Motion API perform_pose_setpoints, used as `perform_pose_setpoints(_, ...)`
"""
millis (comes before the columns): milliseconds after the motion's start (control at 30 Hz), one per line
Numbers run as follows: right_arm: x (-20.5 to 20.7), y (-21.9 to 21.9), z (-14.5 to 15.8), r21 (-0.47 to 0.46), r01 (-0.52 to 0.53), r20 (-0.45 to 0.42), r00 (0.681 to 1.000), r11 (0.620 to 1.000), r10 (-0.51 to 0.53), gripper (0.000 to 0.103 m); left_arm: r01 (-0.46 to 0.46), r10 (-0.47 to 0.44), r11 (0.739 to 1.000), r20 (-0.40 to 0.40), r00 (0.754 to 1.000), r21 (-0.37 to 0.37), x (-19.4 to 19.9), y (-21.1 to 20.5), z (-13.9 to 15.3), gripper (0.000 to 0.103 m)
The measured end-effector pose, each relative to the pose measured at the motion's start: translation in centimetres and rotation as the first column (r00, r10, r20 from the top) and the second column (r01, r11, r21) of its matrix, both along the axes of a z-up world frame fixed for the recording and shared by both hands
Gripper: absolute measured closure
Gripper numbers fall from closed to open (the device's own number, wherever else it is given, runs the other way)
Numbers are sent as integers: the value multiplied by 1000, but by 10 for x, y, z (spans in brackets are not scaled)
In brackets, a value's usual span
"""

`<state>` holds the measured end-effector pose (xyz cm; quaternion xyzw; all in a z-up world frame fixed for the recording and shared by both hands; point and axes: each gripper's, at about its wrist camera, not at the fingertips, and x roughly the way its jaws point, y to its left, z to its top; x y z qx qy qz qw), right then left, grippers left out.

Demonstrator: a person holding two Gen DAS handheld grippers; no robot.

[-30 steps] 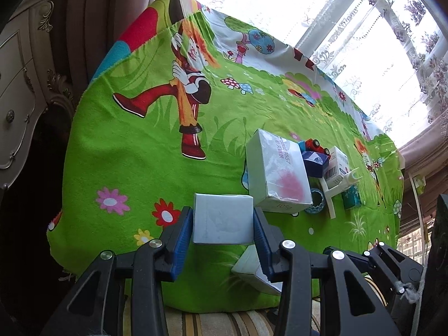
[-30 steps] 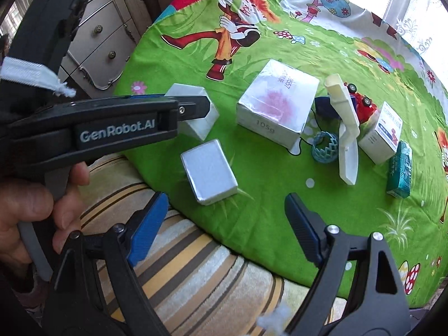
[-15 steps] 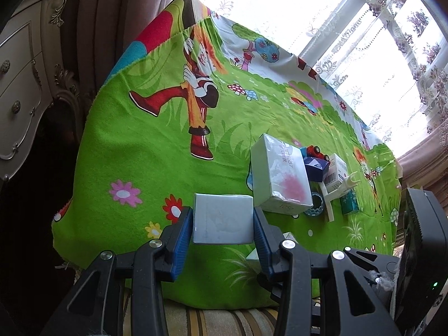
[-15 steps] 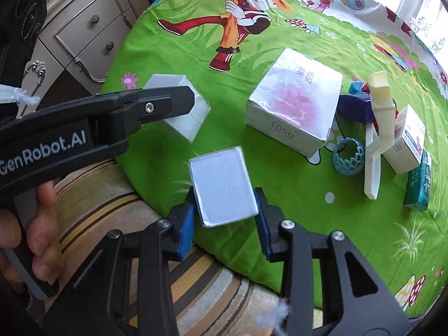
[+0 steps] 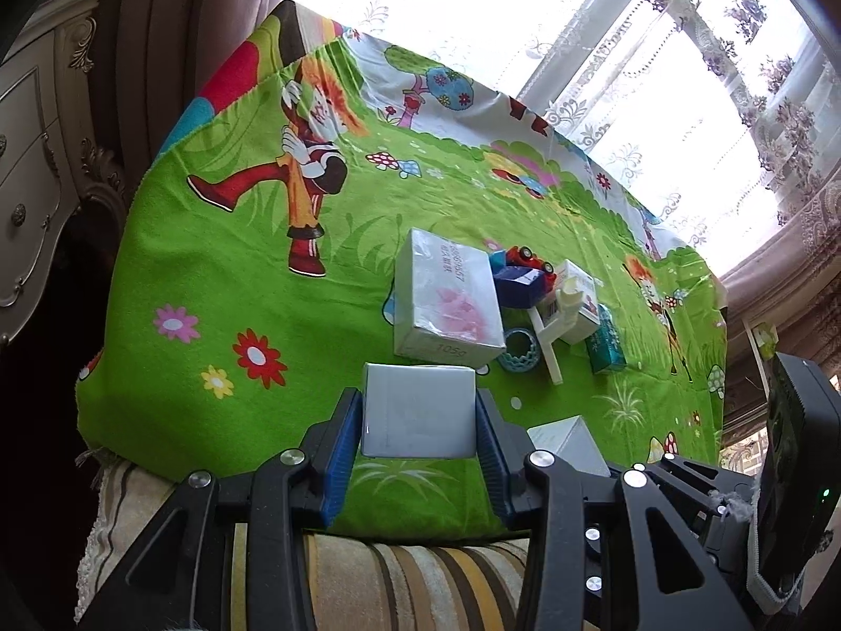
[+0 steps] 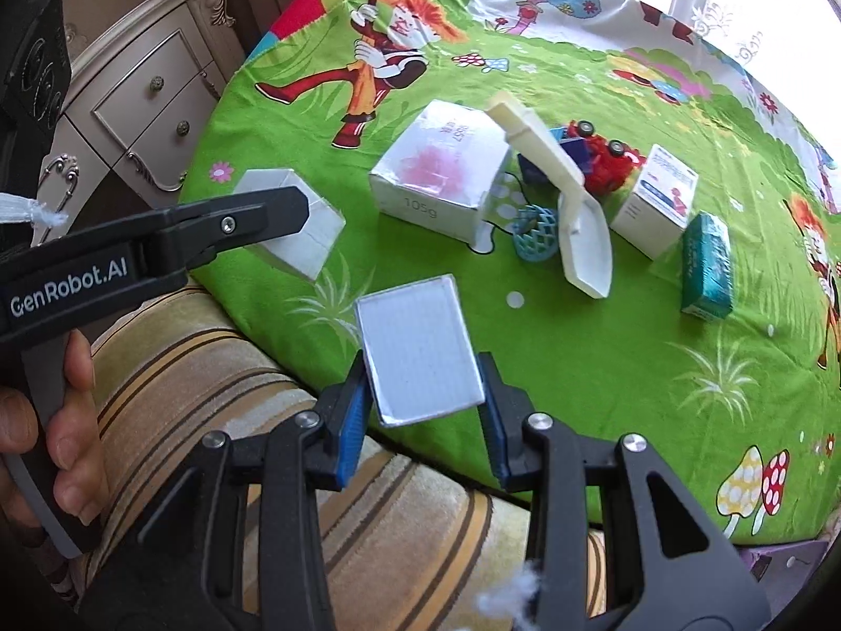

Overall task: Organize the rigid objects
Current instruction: 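Carry both held boxes over the storage box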

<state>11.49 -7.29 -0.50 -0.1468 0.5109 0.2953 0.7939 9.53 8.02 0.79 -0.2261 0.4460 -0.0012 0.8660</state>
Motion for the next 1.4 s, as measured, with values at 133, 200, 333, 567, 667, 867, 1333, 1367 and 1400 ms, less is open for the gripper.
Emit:
perform_pose_setpoints(133,-4,-20,7,16,36,16,999,999,-36,61,29,-29,1000,3,1000,-2,-3,-18,5,60)
perform_pose_setpoints(200,-6,-30,10,28,56,22,998,998,-56,61,49,-49,999,7,999,-5,-4,-29,8,60)
perform_pose_setpoints(333,-11,-51,17,52,89,33,995,995,-91,61,101,-101,995,13,995,-7,-7,-53,11,60)
perform_pose_setpoints(567,-19,-98,26,89,162,37,985,983,-166,61,182,-181,983,18,983,-10,-8,-93,16,60)
perform_pose_setpoints(667,-23,-122,31,102,198,43,978,975,-204,61,214,-213,977,16,977,-10,-8,-110,16,60)
perform_pose_setpoints(867,-31,-174,39,130,288,52,954,949,-296,61,287,-287,958,18,958,-8,-7,-147,19,60)
perform_pose_setpoints(1333,-55,-315,45,149,526,61,840,837,-539,61,498,-498,867,11,867,11,-10,-259,27,60)
perform_pose_setpoints(1367,-57,-325,45,149,541,61,831,828,-553,61,512,-512,859,10,859,14,-11,-267,28,60)
perform_pose_setpoints(1400,-59,-334,44,149,554,61,821,819,-567,61,526,-526,851,9,851,14,-12,-275,28,60)
